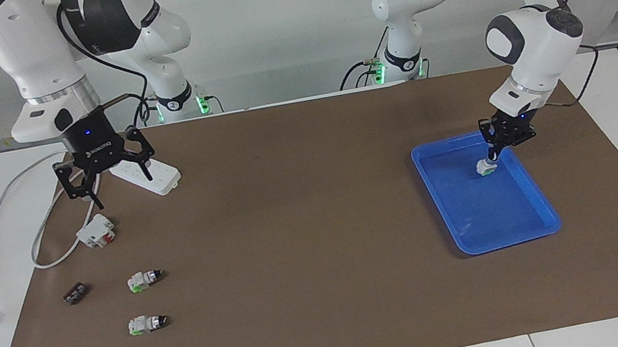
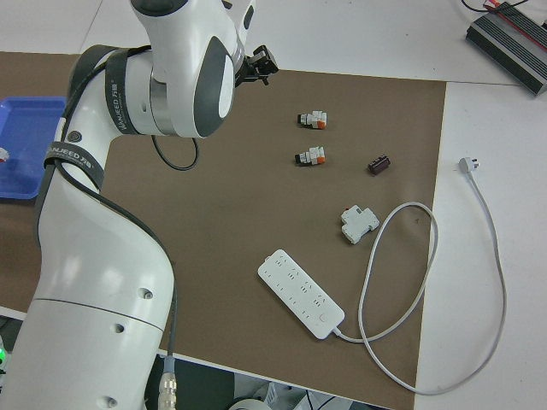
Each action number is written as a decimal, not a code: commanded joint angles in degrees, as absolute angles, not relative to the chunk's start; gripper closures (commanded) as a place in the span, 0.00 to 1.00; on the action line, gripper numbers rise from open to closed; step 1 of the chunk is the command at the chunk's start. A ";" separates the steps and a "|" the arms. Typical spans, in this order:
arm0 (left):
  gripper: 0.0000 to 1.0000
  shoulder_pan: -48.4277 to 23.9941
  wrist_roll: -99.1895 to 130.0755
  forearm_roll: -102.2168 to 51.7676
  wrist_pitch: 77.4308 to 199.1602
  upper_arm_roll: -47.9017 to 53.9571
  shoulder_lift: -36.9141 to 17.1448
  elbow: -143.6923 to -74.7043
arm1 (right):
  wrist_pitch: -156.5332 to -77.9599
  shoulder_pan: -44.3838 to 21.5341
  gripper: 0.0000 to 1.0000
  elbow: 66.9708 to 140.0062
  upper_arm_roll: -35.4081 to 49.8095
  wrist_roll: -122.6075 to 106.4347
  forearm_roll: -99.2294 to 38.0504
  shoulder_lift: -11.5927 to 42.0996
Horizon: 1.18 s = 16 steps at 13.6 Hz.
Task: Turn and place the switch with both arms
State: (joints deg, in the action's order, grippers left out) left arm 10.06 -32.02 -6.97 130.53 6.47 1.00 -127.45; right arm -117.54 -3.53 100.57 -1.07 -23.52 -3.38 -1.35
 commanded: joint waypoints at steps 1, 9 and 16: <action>1.00 10.72 -31.20 -5.10 129.46 6.86 2.55 -128.06 | -117.43 -3.34 0.00 99.67 -1.41 -11.12 -2.11 -0.70; 0.54 10.72 -29.19 -5.10 126.22 6.94 0.71 -122.45 | -100.65 -2.81 0.00 93.61 -2.81 5.43 -0.26 -0.53; 0.54 8.62 -22.07 -4.22 108.75 6.94 -5.09 -103.83 | -89.83 -3.34 0.00 87.71 -2.46 11.69 0.62 0.09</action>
